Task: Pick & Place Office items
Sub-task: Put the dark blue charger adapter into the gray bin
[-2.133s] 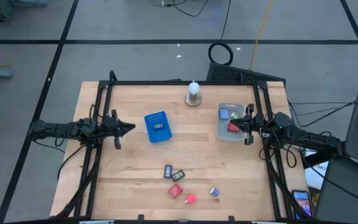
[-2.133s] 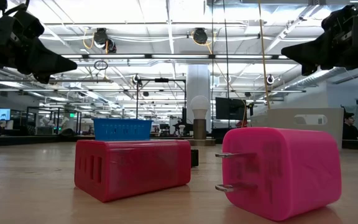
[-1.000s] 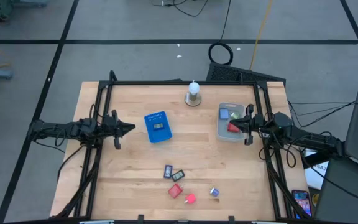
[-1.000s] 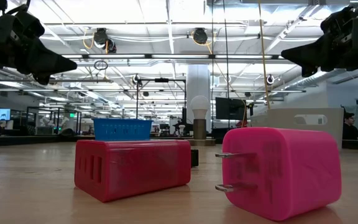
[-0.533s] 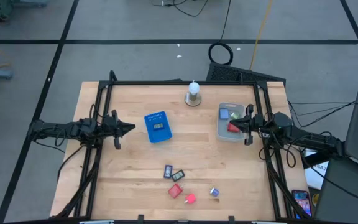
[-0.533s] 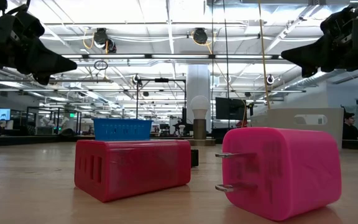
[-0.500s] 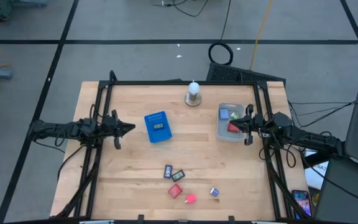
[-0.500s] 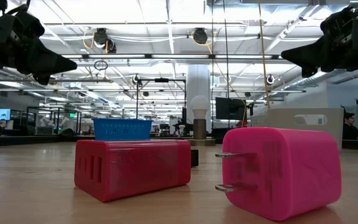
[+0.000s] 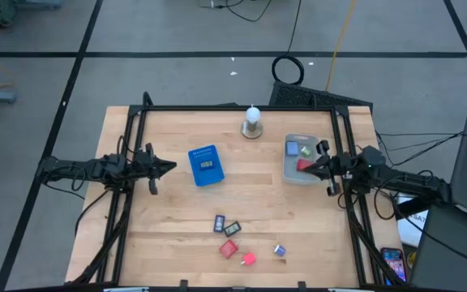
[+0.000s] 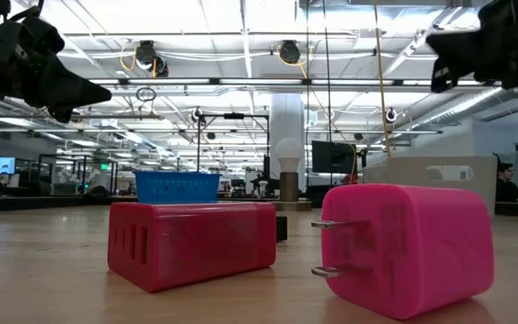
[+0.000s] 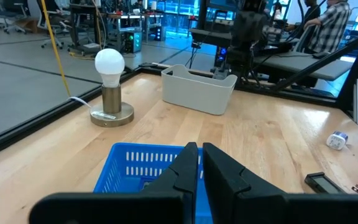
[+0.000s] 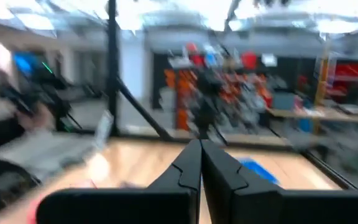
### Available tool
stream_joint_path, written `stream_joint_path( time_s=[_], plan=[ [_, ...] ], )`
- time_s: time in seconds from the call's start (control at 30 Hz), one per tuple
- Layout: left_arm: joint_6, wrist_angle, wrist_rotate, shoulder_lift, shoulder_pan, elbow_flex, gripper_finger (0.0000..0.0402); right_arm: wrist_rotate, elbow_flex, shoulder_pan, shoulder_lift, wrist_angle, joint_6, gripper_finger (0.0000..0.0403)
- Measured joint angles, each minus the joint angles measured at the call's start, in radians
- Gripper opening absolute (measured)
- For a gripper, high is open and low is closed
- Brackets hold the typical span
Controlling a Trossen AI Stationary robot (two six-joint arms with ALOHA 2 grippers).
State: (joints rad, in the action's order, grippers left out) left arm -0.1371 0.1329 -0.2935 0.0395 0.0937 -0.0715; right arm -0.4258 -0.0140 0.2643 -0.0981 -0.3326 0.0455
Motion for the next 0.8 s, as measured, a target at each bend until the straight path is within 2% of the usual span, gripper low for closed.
stream_joint_path(
  time_s=[0.07,0.17,0.3,0.57,0.7,0.8],
  plan=[
    [-0.005,0.000,0.001,0.000,0.000,0.000,0.0024,-0.039,-0.007,-0.014,-0.028,-0.062,0.051,0.0004],
    [-0.026,0.000,0.005,0.000,0.000,0.000,0.0024,-0.034,-0.041,-0.070,-0.097,-0.021,0.073,0.0004],
    [-0.033,0.000,0.005,0.000,0.000,0.000,0.0024,0.089,-0.108,-0.178,-0.233,0.124,0.039,0.0004],
    [-0.034,0.001,0.034,0.000,0.000,0.000,0.0024,0.339,-0.339,-0.419,-0.570,0.255,-0.040,0.0009],
    [-0.037,0.003,0.058,0.000,0.000,0.000,0.0024,0.440,-0.475,-0.527,-0.723,0.356,-0.070,0.0040],
    [-0.035,0.004,0.066,0.000,0.000,0.000,0.0024,0.479,-0.554,-0.595,-0.834,0.410,-0.057,0.0085]
  ],
)
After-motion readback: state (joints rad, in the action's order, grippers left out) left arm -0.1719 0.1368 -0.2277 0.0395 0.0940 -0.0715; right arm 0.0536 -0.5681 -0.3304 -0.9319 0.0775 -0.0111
